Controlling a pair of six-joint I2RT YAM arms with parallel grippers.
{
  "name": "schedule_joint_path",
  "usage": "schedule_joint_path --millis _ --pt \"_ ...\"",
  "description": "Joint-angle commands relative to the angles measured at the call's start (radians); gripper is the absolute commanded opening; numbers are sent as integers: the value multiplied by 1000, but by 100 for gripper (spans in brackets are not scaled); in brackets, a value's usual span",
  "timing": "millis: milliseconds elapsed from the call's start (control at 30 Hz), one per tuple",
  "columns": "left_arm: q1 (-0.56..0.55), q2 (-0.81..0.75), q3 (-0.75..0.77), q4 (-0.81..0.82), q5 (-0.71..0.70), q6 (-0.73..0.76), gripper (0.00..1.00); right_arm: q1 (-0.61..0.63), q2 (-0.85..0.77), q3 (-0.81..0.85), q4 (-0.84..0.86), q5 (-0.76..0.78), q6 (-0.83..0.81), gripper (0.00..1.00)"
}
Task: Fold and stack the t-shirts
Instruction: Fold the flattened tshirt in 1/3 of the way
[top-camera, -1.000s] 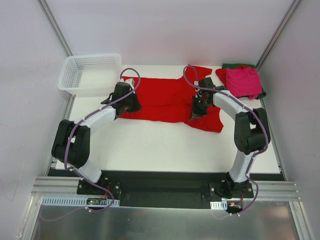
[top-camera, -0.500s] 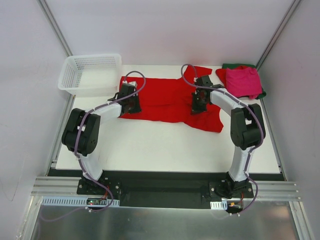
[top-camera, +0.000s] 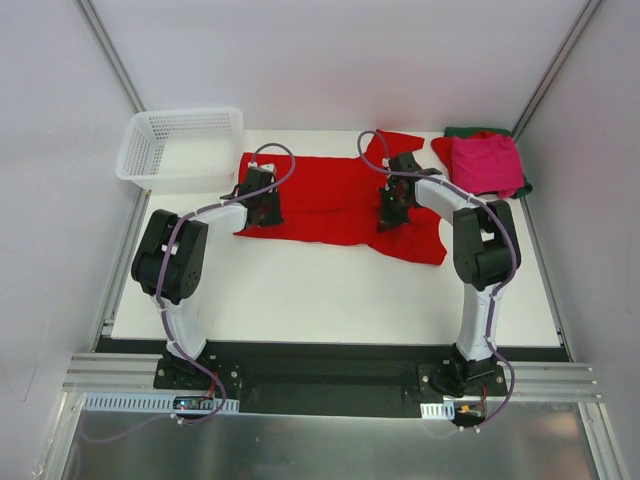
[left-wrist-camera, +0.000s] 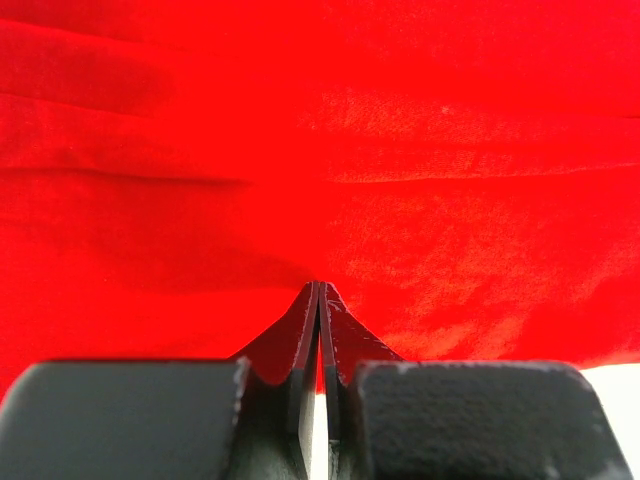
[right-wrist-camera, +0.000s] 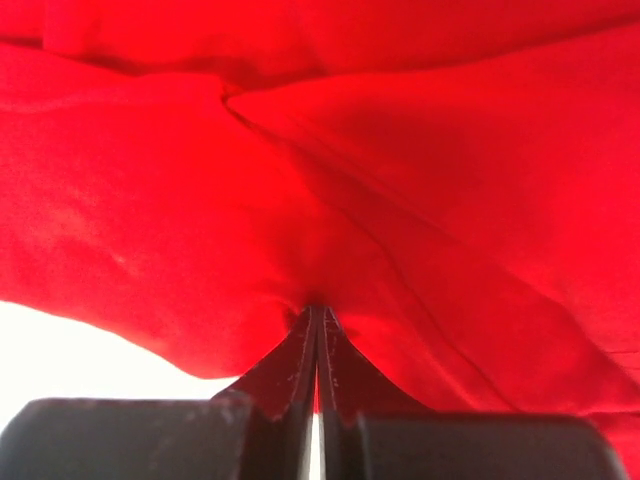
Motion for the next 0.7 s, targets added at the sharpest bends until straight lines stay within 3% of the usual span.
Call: schedule_joint_path --millis 0,667 --pt "-8 -3 -3 7 -17 12 0 -2 -15 -19 -24 -115 -12 1" --pt "-21 -26 -185 -16 55 -80 0 32 -143 -220 -8 -163 -12 1"
